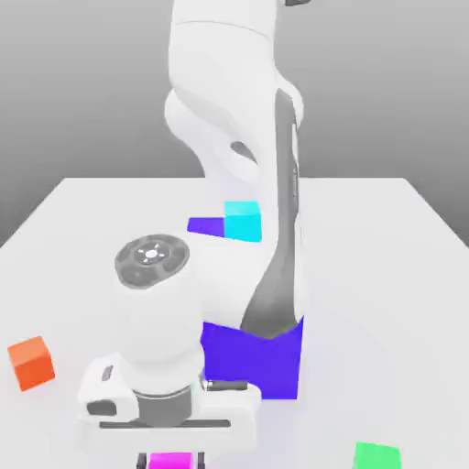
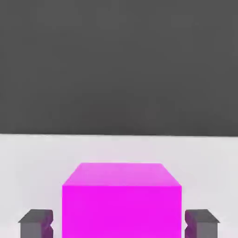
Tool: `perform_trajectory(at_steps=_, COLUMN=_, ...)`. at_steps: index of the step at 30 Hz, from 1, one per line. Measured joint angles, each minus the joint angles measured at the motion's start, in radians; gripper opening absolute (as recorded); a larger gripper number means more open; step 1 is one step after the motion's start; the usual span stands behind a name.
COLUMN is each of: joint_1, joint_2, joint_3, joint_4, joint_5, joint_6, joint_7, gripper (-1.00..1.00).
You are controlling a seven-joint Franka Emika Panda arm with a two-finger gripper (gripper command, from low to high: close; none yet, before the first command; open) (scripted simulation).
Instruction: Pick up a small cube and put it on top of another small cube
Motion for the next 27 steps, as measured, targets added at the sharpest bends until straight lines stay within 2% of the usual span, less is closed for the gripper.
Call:
perform_trajectory(at_steps=2, joint_1=-0.004, joint_2=0.009, joint_3=0.006, joint_4=0.006, joint_5=-0.031, joint_6=-0.051, joint_7=-0.005, gripper=-1.00)
perform_trajectory(at_steps=3, joint_1=-0.006, joint_2=0.003, joint_3=0.006, joint_4=0.002, joint_5=-0.019, joint_6=-0.021, joint_7=0.002, gripper=-1.00)
perform_trajectory(at_steps=8, joint_1=0.038, joint_2=-0.135, joint_3=-0.035, joint_4=-0.028, joint_5=-0.079, joint_6=-0.099, joint_7=0.042, gripper=-1.00)
perform_trajectory(at_steps=21, joint_1=0.212, joint_2=-0.201, joint_3=0.167, joint_4=0.056, joint_5=-0.235, joint_6=-0.236, joint_7=-0.236, gripper=-1.00)
perform_trajectory(at_steps=25, joint_1=0.233, joint_2=-0.120, joint_3=0.188, joint_4=0.069, joint_5=-0.255, joint_6=-0.160, joint_7=-0.266, gripper=-1.00)
perform_trajectory(at_steps=26, joint_1=0.233, joint_2=-0.088, joint_3=0.190, joint_4=0.072, joint_5=-0.255, joint_6=-0.130, joint_7=-0.268, gripper=1.00)
perform_trajectory(at_steps=27, joint_1=0.233, joint_2=-0.088, joint_3=0.190, joint_4=0.072, joint_5=-0.255, joint_6=-0.130, joint_7=-0.268, gripper=1.00)
